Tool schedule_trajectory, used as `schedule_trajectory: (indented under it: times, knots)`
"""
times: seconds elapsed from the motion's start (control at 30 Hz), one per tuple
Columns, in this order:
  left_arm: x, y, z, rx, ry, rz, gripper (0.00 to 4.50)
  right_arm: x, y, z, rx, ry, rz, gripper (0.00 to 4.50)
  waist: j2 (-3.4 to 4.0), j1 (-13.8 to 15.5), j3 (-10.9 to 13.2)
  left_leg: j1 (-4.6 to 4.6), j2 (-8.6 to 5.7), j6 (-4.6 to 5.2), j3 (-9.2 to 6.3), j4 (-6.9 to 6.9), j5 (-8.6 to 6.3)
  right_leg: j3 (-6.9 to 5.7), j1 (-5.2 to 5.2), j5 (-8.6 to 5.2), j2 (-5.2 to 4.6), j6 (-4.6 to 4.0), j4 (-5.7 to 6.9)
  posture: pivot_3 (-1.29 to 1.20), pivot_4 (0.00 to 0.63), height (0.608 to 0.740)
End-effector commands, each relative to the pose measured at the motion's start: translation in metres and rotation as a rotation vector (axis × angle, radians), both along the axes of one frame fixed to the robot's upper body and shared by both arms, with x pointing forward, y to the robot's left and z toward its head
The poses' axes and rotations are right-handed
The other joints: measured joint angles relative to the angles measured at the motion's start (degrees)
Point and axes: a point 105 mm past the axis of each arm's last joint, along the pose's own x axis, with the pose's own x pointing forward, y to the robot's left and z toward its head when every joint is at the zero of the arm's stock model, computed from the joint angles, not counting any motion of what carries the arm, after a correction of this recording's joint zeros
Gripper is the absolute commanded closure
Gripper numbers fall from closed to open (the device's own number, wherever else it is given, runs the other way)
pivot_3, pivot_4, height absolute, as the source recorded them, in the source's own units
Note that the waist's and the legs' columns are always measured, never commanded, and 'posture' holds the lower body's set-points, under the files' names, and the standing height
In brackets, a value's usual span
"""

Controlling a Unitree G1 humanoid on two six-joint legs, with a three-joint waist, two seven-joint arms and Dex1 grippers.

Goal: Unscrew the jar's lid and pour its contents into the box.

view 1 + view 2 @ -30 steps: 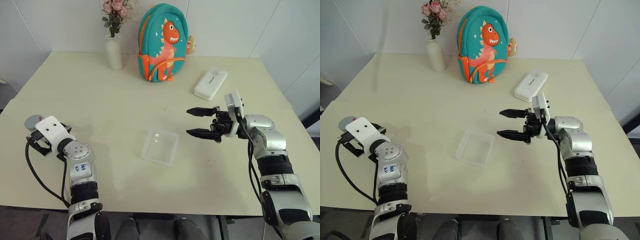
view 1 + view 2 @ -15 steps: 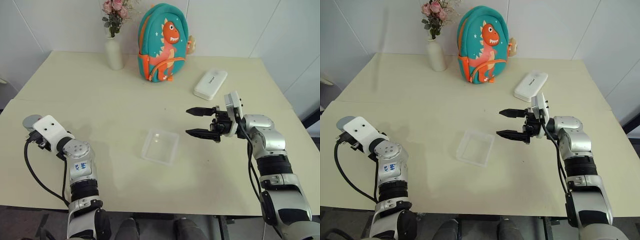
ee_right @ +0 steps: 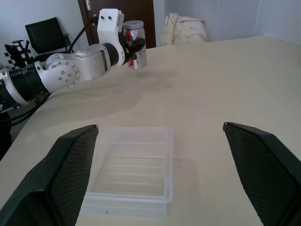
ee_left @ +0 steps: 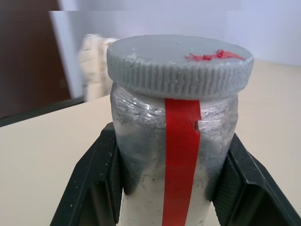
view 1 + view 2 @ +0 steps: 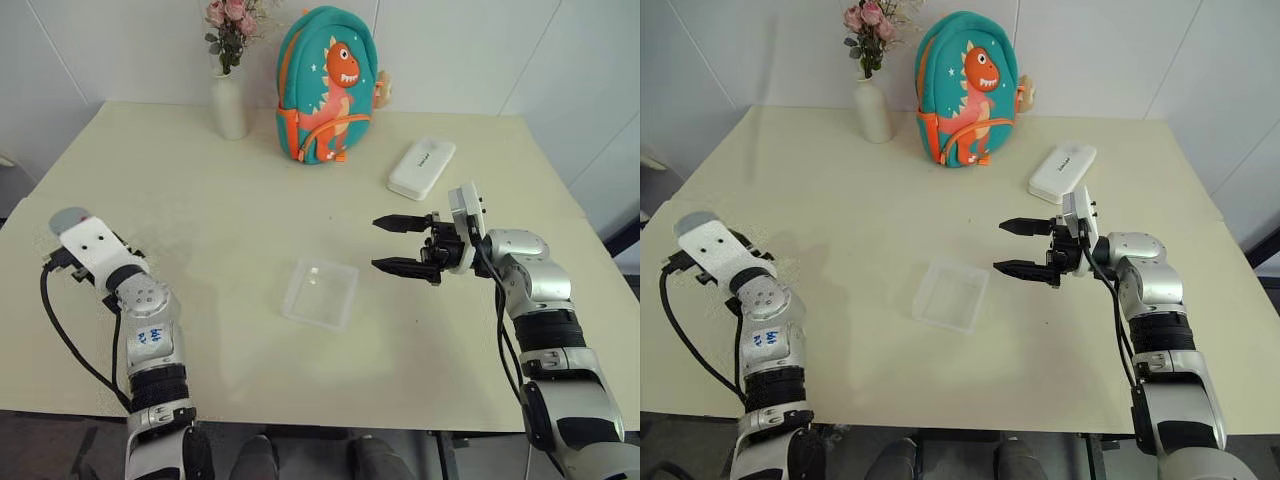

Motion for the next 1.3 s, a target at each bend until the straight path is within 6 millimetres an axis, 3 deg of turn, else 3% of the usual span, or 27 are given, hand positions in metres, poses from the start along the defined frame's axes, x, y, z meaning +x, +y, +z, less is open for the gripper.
schedule_trajectory:
  times: [0.03,0.23,0.37,0.57,0.77,0.93,1.3]
  knots:
    - [0.002,-0.026,0.028,0.077,-0.054,-0.267,2.52,-0.005,-0.005,0.012,0.003,-0.067,-0.019,0.00,0.00,0.0,0.0,-0.01,0.01,-0.01,0.00,-0.01,0.00,0.00,-0.01,0.00,0.00,0.00,0.00,0.00,0.150,0.740]
    - [-0.001,-0.063,0.044,0.125,-0.065,-0.663,2.52,-0.011,-0.009,0.012,0.008,-0.081,-0.046,0.00,0.00,-0.2,0.0,-0.01,0.01,0.00,0.00,-0.04,-0.01,0.00,-0.01,0.00,0.00,-0.01,-0.04,0.00,0.150,0.740]
    - [-0.010,-0.096,0.063,0.212,-0.110,-0.987,2.52,-0.017,-0.009,0.013,0.009,-0.099,-0.058,0.00,0.00,-0.2,0.0,-0.01,0.02,0.00,-0.01,-0.06,-0.01,-0.01,-0.01,-0.01,0.01,-0.02,-0.06,0.00,0.150,0.740]
    - [-0.032,-0.133,0.070,0.312,-0.098,-1.389,2.52,-0.027,-0.006,0.019,0.016,-0.143,-0.088,0.00,0.01,-0.2,0.0,0.00,0.02,0.01,0.00,-0.21,-0.02,0.01,-0.03,-0.02,0.00,-0.03,-0.14,0.00,0.150,0.740]
    - [-0.034,-0.138,0.055,0.321,0.040,-1.575,2.52,-0.035,0.001,0.030,0.043,-0.187,-0.150,0.00,0.02,-0.4,0.0,0.02,0.03,0.17,0.00,-0.37,-0.11,0.01,-0.07,-0.06,0.00,-0.10,-0.17,0.00,0.150,0.740]
    - [-0.036,-0.154,0.044,0.456,0.173,-1.795,2.52,-0.042,0.013,0.048,0.090,-0.230,-0.221,0.00,0.02,-0.4,0.0,0.00,0.03,0.22,-0.01,-0.38,-0.14,-0.01,-0.10,-0.08,0.00,-0.13,-0.16,0.00,0.150,0.740]
    - [-0.027,-0.177,0.045,0.527,0.093,-2.032,2.52,-0.044,0.048,0.075,0.151,-0.221,-0.355,0.00,0.04,-0.4,0.0,-0.21,0.06,0.16,-0.01,-0.65,-0.07,-0.01,-0.51,-0.14,0.00,-0.24,-0.05,0.00,0.150,0.740]
